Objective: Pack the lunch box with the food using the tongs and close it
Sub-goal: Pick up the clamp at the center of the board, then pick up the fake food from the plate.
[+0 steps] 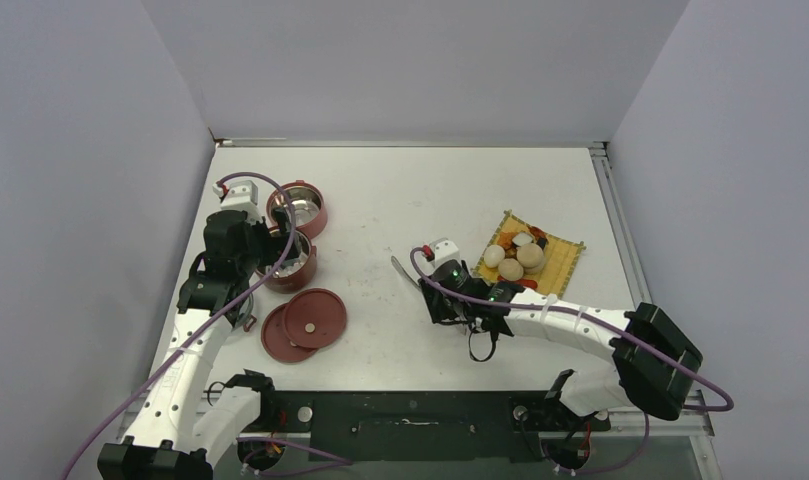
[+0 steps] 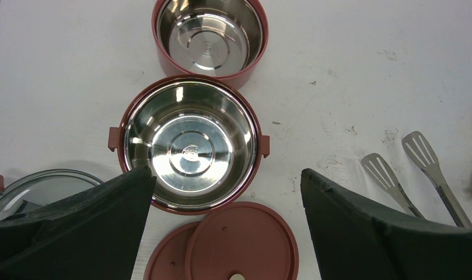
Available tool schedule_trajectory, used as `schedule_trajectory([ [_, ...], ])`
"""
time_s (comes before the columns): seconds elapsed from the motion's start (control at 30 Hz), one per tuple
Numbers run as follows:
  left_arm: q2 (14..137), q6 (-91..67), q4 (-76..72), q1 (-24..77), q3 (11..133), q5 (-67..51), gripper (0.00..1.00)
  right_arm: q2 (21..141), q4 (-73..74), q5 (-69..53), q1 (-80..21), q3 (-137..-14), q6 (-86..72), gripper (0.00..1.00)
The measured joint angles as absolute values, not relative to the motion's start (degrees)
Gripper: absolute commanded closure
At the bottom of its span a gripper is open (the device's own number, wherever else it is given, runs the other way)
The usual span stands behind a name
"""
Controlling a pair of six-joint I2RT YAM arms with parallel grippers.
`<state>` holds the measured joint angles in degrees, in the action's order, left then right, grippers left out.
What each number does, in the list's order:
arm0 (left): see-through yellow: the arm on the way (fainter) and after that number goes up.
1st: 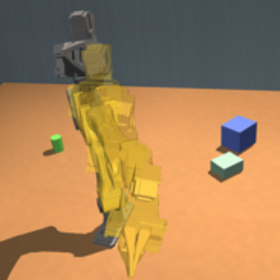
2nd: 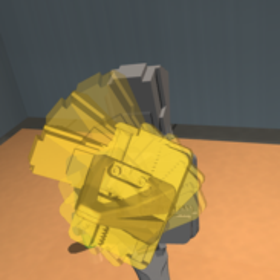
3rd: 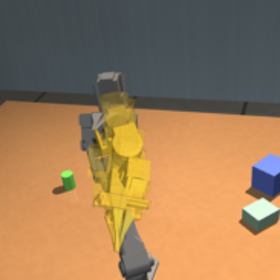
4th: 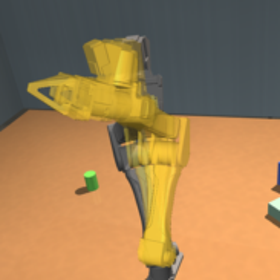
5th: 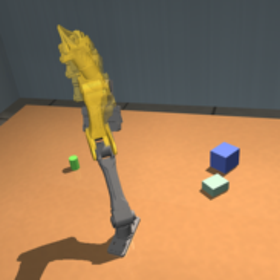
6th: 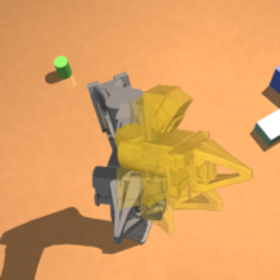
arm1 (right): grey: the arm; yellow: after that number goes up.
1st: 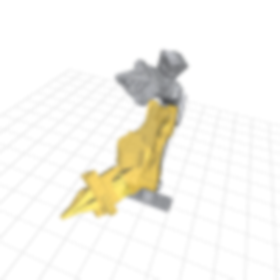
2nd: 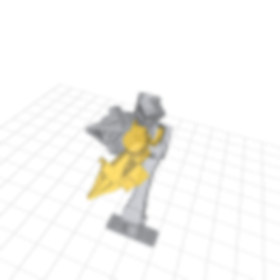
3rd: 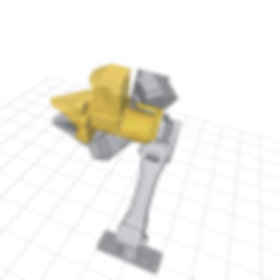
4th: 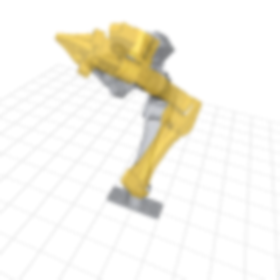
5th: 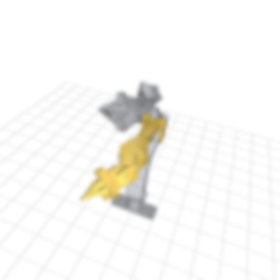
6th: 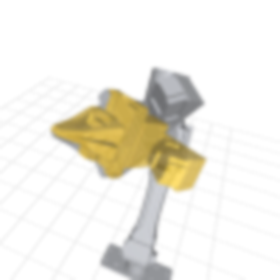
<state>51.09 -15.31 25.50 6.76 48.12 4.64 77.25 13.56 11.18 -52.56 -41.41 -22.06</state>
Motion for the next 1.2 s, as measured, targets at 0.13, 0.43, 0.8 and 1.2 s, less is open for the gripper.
schedule_trajectory([
  [0.13, 51.1, -15.3, 25.5, 6.8, 48.1, 4.6, 0.04, 77.3, 16.7, 10.4, -52.5, -43.1, -22.1, 0.49],
  [0.43, 51.1, -15.3, 25.5, 6.8, 48.1, 4.6, 0.04, 76.2, 26.3, 10.2, -49.4, -49.3, -23.1, 0.50],
  [0.8, 51.1, -15.3, 25.5, 6.8, 48.1, 4.4, 0.04, 70.8, 42.7, 13.3, -41.1, -60.6, -24.8, 0.50],
  [1.2, 51.1, -15.3, 25.5, 7.4, 48.1, 4.4, 0.04, 69.1, 56.3, 14.6, -37.3, -67.8, -27.9, 0.53],
])
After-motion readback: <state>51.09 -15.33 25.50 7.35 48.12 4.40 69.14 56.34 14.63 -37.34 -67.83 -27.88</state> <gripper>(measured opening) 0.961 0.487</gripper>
